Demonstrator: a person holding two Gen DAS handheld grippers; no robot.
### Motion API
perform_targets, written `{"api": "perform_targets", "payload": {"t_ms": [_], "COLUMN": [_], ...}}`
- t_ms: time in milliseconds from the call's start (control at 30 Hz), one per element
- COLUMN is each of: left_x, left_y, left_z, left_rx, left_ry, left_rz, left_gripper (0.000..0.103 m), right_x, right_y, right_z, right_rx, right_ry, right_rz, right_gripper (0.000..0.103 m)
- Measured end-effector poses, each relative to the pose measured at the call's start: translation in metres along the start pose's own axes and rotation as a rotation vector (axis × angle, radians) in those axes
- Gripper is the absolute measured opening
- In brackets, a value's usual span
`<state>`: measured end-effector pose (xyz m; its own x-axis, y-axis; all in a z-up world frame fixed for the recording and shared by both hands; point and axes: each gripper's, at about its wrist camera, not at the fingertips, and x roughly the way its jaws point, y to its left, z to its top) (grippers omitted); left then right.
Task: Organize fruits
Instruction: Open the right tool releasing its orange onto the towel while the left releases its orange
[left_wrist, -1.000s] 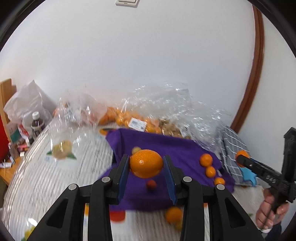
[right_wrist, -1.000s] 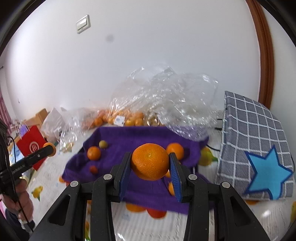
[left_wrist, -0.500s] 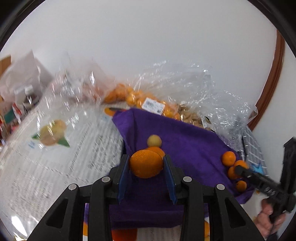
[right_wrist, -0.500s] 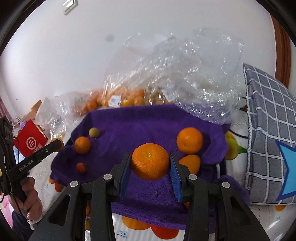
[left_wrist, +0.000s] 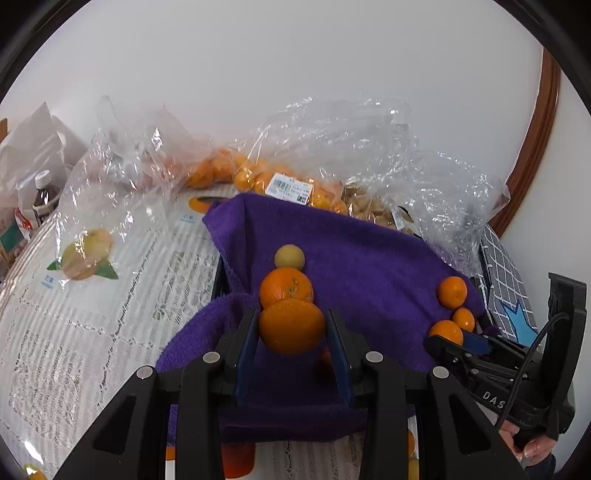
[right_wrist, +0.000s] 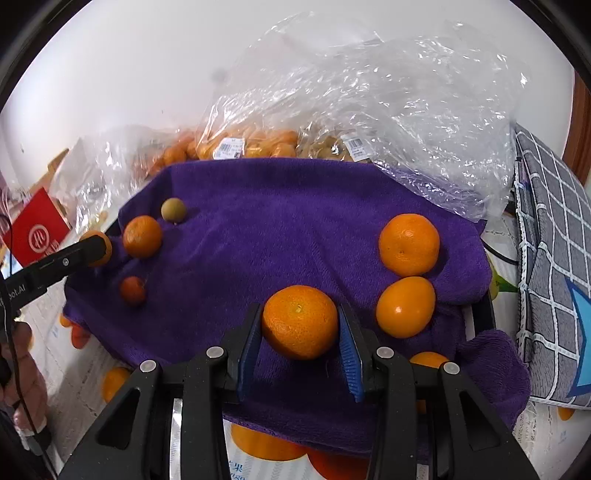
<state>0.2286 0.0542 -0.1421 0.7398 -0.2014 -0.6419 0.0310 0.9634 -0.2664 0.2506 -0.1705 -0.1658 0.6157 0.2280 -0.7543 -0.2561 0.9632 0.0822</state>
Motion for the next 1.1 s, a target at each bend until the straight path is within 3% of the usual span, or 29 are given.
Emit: {"api": "perform_targets", "payload": {"t_ms": [533, 733, 900, 1100], "left_x": [0.014, 0.015, 0.014, 0.008], "left_y": [0.001, 0.001, 0.001, 0.004], "left_z": [-0.006, -0.006, -0.006, -0.005], "left_rx": [0.019, 0.026, 0.019, 0.003], "left_ry": [0.017, 0.015, 0.011, -0.022], "left_rz": [0.05, 0.05, 0.04, 0.029], "left_gripper": [0.035, 0.035, 0.036, 0.044], "right_x": [-0.002, -0.004, -0.012, -0.025], "right_y": [0.002, 0.002, 0.003, 0.01], "right_z": [-0.003, -0.004, -0.004, -0.005], "right_rx": [0.006, 0.011, 0.004, -0.015], "right_ry": [-0.006, -0.011, -0.052, -0.11], "right_rz": [-0.021, -0.033, -0.022, -0.043], "right_gripper": [0.047, 0.054, 0.07, 0.071]}}
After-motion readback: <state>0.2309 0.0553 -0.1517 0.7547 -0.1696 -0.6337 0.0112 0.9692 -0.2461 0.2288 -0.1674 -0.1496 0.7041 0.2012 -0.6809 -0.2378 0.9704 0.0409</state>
